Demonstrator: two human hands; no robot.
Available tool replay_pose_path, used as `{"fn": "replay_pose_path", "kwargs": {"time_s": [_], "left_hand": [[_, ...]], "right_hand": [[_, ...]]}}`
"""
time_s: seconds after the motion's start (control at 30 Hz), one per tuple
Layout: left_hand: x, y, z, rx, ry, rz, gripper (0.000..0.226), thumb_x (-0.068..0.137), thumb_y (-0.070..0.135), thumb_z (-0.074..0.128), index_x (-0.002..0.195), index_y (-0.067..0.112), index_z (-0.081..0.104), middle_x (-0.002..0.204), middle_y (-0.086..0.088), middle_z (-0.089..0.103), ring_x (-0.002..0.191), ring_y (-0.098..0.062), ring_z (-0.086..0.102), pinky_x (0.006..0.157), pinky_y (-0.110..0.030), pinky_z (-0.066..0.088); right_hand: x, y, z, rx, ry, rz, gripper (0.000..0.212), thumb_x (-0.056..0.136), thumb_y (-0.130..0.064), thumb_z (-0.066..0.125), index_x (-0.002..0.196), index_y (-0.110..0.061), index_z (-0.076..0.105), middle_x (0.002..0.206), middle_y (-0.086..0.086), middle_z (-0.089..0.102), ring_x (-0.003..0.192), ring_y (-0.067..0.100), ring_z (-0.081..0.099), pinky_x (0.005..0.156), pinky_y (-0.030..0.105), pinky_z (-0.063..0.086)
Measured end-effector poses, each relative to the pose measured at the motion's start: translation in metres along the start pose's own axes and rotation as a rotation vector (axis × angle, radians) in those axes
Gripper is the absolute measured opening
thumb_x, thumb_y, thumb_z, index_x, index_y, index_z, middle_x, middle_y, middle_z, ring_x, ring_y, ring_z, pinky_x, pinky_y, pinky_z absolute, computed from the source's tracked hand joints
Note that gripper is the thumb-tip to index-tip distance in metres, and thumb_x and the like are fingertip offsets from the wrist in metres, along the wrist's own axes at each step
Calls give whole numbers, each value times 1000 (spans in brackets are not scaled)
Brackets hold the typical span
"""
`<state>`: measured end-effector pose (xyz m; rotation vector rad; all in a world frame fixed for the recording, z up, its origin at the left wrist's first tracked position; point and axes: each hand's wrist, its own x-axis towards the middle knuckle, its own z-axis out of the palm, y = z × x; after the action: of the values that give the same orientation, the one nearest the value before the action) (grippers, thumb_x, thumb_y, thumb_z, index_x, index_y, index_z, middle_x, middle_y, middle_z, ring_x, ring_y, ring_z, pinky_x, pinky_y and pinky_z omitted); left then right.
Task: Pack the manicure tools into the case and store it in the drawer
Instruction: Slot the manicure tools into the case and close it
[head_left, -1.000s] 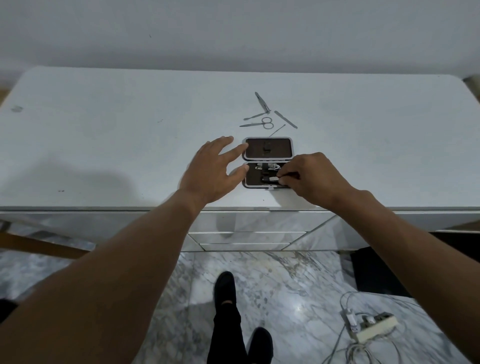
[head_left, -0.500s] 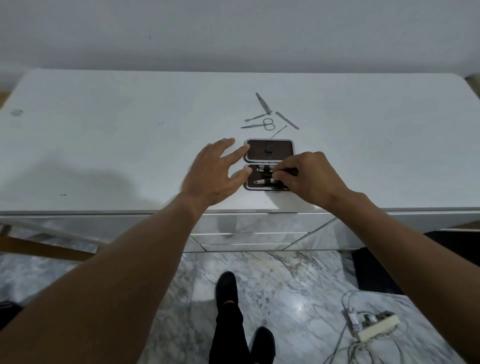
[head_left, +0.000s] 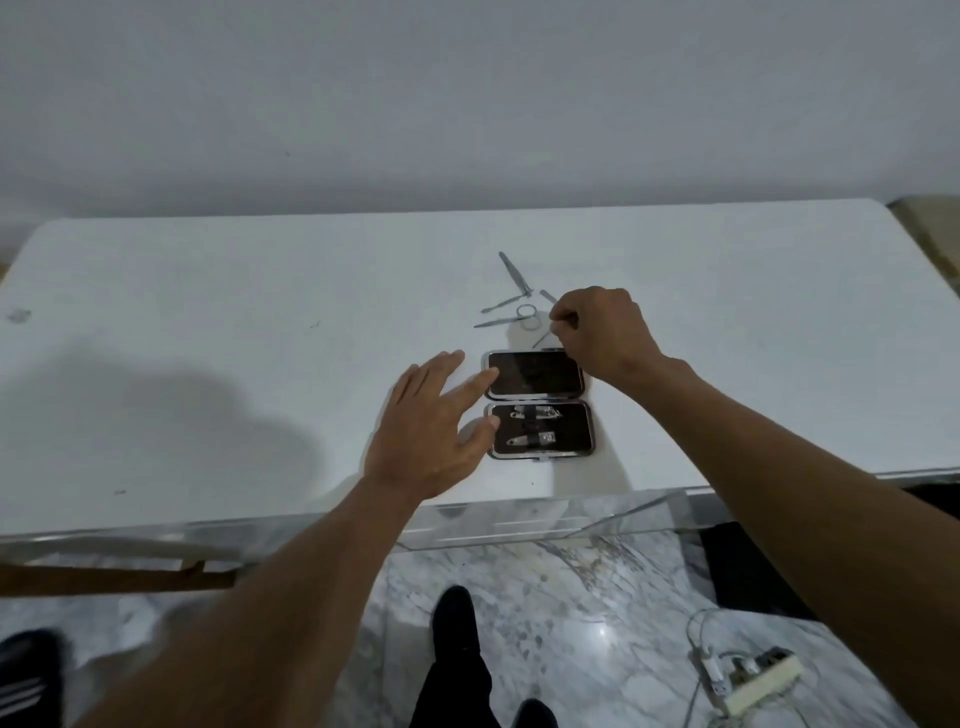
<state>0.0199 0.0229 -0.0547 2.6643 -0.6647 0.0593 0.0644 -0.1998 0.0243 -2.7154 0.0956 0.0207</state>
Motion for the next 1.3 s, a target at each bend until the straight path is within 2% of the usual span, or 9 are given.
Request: {"fn": "replay_pose_path", "kwargs": {"time_s": [0.1,0.2,0.3,0.43,0.57,0.73,0.9,1.1,1.3], "left_hand": [[1,1,-1,-3,-1,-4,53,91,49,42,141,31,48,149,-7,44,140,-23,37,116,-43,28],[2,1,-1,-2,-9,-16,53,91,49,43,140,32,49,149,-6,44,140,-22,36,116,-42,28],[3,1,-2,-13,-16,-26,52,90,49,44,140,34,49,149,-5,44,141,-21,35,115,-44,29],[2,2,-2,-22,-19,-27,53,90,49,45,140,35,48,150,-4,43,142,-21,33,117,-43,27],[1,1,-2,-18,-24,-21,53,91,51,42,142,34,46,152,-4,41,142,-21,32,118,-42,24],[2,-2,-1,-8,-31,-4,54,92,51,40,143,33,45,151,-5,42,142,-22,33,117,-45,27],[2,-3,0,-11,3,-9,54,89,50,44,141,33,49,149,-5,45,140,-21,36,116,-42,27],[1,-1,1,-50,11,-37,57,88,53,44,141,34,48,150,-2,43,141,-20,35,117,-40,22],[1,-4,4,-38,12,-42,59,89,59,38,142,36,46,152,-1,42,142,-19,33,117,-41,22]], "right_hand": [[21,-4,5,-76,-17,-26,20,91,-12,56,95,-5,74,96,14,75,94,34,65,81,33,50],[40,-7,14,-125,-85,-44,21,90,-9,55,99,-9,74,101,12,74,95,32,65,79,30,47],[52,-10,20,-205,-199,-64,20,89,-10,57,102,-6,72,105,15,72,97,33,65,81,32,49],[61,-13,20,-309,-221,-145,20,90,-12,56,102,-3,68,102,18,70,91,34,66,79,36,52],[60,-17,19,-395,-255,-182,19,90,-15,56,100,-1,65,102,22,68,91,38,65,76,37,48],[56,-20,18,-415,-257,-197,19,91,-13,56,101,1,64,104,22,66,93,38,65,74,35,47],[41,-14,14,-417,-199,-221,15,85,-8,52,91,0,63,96,21,66,85,38,63,65,32,37],[-2,4,-6,-421,-135,-289,13,81,-9,51,75,-3,60,79,17,64,68,35,59,61,34,45],[-54,18,-14,-421,-118,-321,15,82,-14,53,80,-4,64,84,16,65,73,35,60,63,34,45]]}}
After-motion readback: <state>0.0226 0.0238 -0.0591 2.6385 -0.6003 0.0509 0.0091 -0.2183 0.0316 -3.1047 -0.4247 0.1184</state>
